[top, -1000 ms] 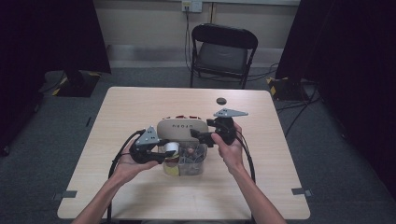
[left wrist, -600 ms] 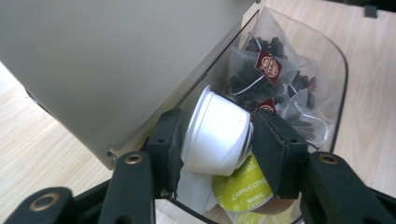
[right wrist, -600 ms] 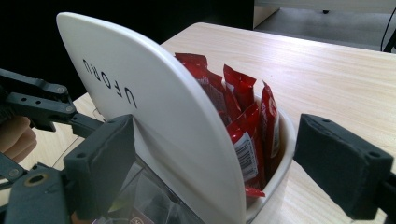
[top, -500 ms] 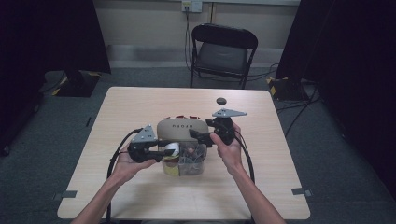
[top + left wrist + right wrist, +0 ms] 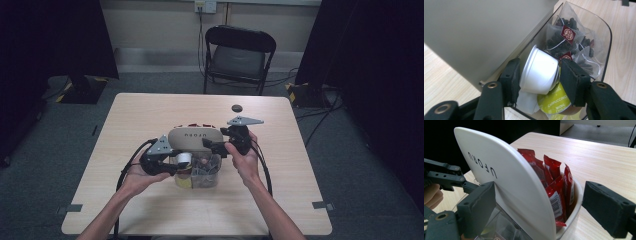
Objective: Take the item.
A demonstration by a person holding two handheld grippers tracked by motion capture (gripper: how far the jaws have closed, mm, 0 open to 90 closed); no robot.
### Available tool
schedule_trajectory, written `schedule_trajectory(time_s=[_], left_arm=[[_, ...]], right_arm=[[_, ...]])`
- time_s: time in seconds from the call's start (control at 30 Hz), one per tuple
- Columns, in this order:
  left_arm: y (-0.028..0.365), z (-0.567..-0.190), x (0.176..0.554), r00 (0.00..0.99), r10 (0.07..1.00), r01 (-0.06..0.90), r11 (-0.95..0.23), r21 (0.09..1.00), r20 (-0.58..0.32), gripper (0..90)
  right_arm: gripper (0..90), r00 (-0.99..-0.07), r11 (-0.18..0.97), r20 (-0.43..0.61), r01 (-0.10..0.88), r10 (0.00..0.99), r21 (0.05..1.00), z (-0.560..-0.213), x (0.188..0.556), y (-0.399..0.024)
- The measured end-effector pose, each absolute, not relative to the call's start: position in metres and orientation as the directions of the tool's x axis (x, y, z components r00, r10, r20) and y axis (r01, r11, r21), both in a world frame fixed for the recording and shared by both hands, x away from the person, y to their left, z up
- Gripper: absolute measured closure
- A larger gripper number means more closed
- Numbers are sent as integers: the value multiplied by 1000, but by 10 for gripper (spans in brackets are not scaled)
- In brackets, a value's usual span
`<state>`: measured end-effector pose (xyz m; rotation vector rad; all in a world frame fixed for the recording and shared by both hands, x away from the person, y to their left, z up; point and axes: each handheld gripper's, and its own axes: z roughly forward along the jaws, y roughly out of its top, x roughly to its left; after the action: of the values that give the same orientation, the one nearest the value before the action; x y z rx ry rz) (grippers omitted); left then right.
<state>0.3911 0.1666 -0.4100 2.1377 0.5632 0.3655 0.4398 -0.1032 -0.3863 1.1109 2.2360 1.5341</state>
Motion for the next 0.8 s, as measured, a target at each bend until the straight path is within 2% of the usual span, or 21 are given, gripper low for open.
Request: schedule_trajectory(time_s=[0.13,0.3,0.53,0.63,0.8], left_arm=[[164,-409,390,852,516,248,-549,798,90,502],[168,-408,392,863,501,249,-530,811,63,526],[176,-401,389,876,482,247,-463,851,8,634],[174,-401,387,876,481,232,-484,844,35,636],[177,-402,388,873,487,261,-451,854,-10,637]], right_arm=[[103,-693,175,231,462,683,869,-387,440,-103],[105,-693,177,229,462,684,869,-386,440,-102],[99,-694,177,231,464,682,868,-387,440,-102],[99,-693,177,232,465,682,867,-387,440,-102],[100,-693,177,233,465,682,867,-387,440,-102]])
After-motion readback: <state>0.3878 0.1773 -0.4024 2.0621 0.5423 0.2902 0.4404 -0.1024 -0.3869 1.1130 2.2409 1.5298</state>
